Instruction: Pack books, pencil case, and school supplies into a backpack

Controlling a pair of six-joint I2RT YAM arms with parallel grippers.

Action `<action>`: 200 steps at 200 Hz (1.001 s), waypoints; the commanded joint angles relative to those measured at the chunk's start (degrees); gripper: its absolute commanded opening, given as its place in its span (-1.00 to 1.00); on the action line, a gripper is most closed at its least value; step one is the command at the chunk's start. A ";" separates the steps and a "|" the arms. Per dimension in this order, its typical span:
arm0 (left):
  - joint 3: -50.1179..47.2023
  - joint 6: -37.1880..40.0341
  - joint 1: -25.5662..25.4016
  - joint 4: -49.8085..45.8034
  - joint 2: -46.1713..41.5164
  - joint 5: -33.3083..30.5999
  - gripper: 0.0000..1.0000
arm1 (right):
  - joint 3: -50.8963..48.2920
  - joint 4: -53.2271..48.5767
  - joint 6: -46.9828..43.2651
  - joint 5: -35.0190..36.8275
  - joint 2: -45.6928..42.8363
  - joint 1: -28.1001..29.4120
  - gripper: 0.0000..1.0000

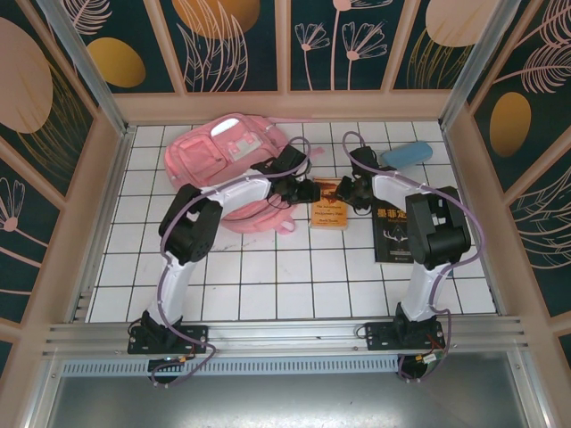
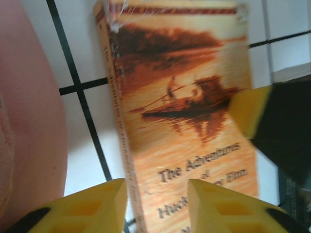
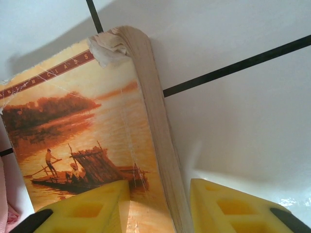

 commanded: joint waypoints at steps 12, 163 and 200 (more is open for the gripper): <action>1.33 0.37 -0.45 -1.37 2.55 0.42 -0.41 | 0.09 -2.14 -1.58 -1.62 0.70 -0.30 -0.29; 3.03 0.67 -0.48 -1.90 7.60 1.51 -0.68 | 5.01 -8.92 -5.58 -3.26 -2.53 4.53 -0.62; 3.70 1.11 -0.48 -2.42 7.54 1.39 -0.68 | 5.71 -9.01 -5.19 -2.51 -3.12 4.96 -0.86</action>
